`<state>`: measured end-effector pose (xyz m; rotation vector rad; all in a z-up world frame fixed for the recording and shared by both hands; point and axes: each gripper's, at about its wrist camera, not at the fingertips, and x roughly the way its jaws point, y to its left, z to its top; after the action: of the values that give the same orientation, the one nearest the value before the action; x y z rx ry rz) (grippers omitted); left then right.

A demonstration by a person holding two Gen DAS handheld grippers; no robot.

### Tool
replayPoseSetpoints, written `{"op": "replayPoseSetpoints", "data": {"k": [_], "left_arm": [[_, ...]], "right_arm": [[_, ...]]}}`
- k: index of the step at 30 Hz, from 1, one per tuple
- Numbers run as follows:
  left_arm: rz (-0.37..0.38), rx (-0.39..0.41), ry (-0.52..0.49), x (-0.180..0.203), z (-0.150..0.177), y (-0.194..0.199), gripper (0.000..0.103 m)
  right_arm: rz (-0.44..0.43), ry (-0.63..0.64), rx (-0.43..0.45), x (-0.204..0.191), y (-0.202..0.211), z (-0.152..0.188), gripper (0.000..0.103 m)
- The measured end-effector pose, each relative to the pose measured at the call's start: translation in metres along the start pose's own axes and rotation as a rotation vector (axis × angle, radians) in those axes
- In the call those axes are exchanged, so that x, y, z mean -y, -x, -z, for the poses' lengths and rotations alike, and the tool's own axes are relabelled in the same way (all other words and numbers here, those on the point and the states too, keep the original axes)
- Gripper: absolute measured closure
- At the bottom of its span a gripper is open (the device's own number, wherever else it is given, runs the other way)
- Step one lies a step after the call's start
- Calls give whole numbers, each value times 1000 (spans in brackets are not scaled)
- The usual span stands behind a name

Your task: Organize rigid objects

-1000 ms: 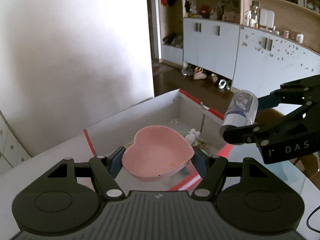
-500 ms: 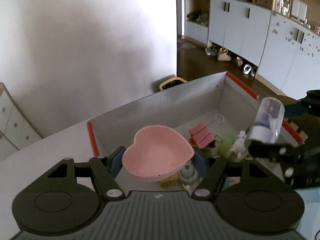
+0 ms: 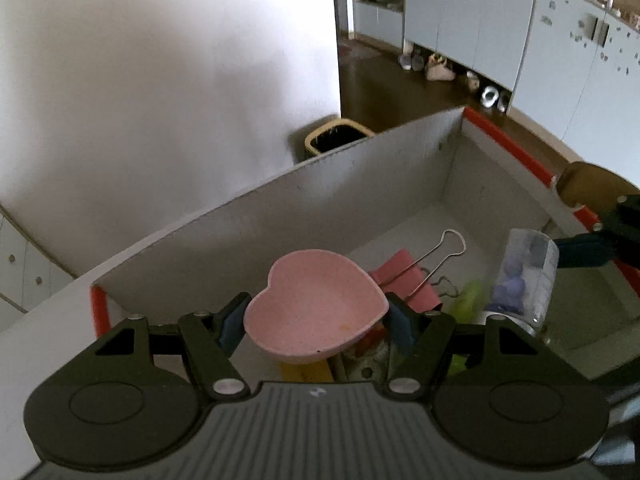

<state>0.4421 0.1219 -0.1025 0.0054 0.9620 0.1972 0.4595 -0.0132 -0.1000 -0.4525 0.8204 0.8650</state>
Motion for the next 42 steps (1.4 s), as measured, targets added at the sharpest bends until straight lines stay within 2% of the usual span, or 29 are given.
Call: {"op": "replayPoseSetpoints", "data": {"k": [6, 12, 16, 27, 34, 42], "left_arm": [[23, -55, 39, -6, -5, -16, 32], [14, -115, 80, -20, -2, -27, 31], [31, -119, 113, -26, 1, -28, 31], [9, -97, 79, -16, 3, -16, 31], [25, -43, 86, -15, 5, 8, 31], [44, 30, 92, -14, 24, 47, 31]], "right_arm": [[11, 16, -14, -7, -2, -5, 31], [9, 27, -24, -8, -4, -5, 29], [12, 11, -23, -7, -3, -6, 24], [9, -7, -1, -11, 12, -2, 15], [16, -27, 27, -16, 32, 1, 12], [38, -40, 76, -23, 66, 8, 10]]}}
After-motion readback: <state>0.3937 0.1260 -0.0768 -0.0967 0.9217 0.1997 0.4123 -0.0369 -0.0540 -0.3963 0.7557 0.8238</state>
